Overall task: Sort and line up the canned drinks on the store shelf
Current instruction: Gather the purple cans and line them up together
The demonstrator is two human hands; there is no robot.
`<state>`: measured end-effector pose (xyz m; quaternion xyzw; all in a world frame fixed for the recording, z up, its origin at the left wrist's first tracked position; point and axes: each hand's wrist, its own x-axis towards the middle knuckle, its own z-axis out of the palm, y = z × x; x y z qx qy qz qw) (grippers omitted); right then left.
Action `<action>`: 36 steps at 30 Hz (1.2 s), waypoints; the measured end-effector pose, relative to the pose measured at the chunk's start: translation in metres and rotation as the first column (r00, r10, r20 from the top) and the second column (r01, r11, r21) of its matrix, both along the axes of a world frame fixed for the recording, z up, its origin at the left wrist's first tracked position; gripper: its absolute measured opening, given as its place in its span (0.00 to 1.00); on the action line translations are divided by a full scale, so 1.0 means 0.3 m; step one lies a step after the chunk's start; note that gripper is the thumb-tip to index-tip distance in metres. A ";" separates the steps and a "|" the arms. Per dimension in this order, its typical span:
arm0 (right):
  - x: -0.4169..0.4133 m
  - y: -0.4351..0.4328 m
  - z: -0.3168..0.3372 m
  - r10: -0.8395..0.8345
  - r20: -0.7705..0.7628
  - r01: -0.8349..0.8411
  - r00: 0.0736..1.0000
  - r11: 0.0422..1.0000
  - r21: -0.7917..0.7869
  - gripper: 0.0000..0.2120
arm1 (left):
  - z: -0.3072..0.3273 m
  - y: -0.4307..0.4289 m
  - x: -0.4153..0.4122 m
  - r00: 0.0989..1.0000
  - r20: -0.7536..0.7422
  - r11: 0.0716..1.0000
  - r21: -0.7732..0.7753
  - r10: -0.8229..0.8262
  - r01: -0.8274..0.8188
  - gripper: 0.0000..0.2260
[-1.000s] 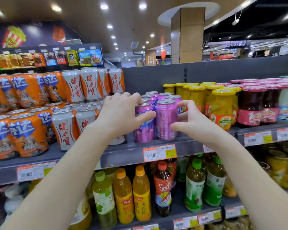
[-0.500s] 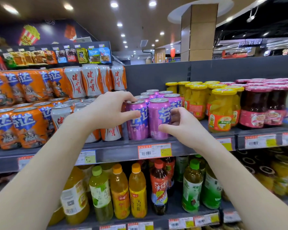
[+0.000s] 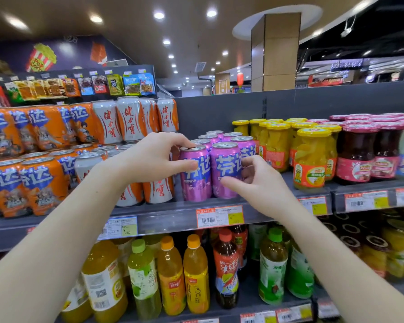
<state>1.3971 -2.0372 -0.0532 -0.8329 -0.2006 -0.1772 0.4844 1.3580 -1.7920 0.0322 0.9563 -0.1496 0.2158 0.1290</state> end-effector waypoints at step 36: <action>0.028 -0.171 0.078 -0.133 -0.053 0.113 0.990 0.954 -0.279 0.31 | 0.188 -0.064 0.277 0.957 -0.290 0.986 0.163 0.027 0.021 0.14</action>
